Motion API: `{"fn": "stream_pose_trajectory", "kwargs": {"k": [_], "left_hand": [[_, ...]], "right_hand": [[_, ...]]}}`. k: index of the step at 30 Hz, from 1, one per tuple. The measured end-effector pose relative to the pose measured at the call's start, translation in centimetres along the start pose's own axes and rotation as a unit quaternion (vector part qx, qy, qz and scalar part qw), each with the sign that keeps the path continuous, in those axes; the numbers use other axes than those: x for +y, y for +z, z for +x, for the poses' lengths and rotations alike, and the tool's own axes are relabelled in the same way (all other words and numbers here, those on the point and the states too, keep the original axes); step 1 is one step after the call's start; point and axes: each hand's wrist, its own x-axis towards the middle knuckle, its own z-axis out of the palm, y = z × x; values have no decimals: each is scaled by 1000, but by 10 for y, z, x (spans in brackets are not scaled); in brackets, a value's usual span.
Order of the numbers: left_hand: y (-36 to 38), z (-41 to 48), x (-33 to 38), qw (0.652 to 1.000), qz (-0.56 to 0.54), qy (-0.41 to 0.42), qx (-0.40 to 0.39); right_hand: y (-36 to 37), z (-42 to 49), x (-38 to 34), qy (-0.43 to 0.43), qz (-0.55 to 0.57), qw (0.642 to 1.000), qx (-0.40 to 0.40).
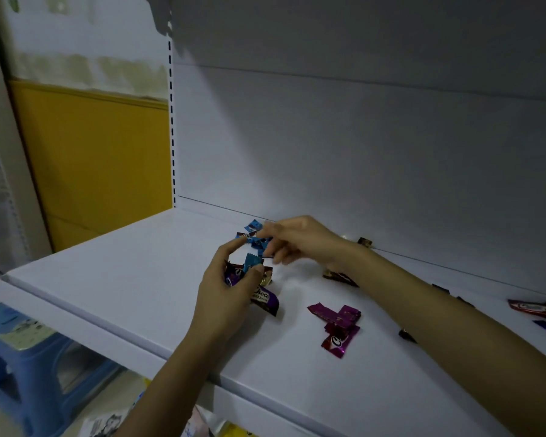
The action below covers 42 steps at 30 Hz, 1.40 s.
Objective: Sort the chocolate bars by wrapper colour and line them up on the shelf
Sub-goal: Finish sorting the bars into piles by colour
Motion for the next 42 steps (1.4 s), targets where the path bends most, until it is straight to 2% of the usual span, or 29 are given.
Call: {"fn": "stream_pose_trajectory", "kwargs": {"k": [2, 5, 8, 11, 17, 21, 23, 27, 30, 32, 37, 42], "left_hand": [[0, 1, 1, 1000, 4, 2, 0], [1, 2, -1, 1000, 11, -4, -3], [1, 0, -4, 1000, 16, -15, -3], [-1, 0, -7, 1000, 22, -17, 5], [0, 1, -7, 1000, 20, -21, 9], [0, 2, -8, 1000, 24, -17, 4], [0, 3, -8, 1000, 19, -14, 1], [-1, 4, -7, 1000, -2, -10, 11], [-2, 4, -7, 999, -11, -8, 30], [-3, 5, -9, 999, -22, -5, 38], [-5, 1, -7, 999, -45, 4, 29], [-6, -3, -5, 999, -33, -2, -5]], "right_hand": [[8, -12, -2, -29, -10, 997, -69], [13, -18, 0, -58, 5, 995, -80], [12, -17, 7, -40, 25, 999, -15], [8, -10, 14, 4, 108, 993, 43], [-15, 14, 16, 86, 275, 939, 185], [-18, 24, 19, 91, 327, 922, 187], [-15, 23, 18, 87, 300, 938, 154], [1, -1, 8, 57, 129, 988, 65], [16, -32, 3, 39, 81, 994, -55], [25, -48, 6, 22, 46, 995, -87], [39, -57, 9, -16, 89, 995, -46], [33, -53, 10, -4, 118, 993, 22]]}}
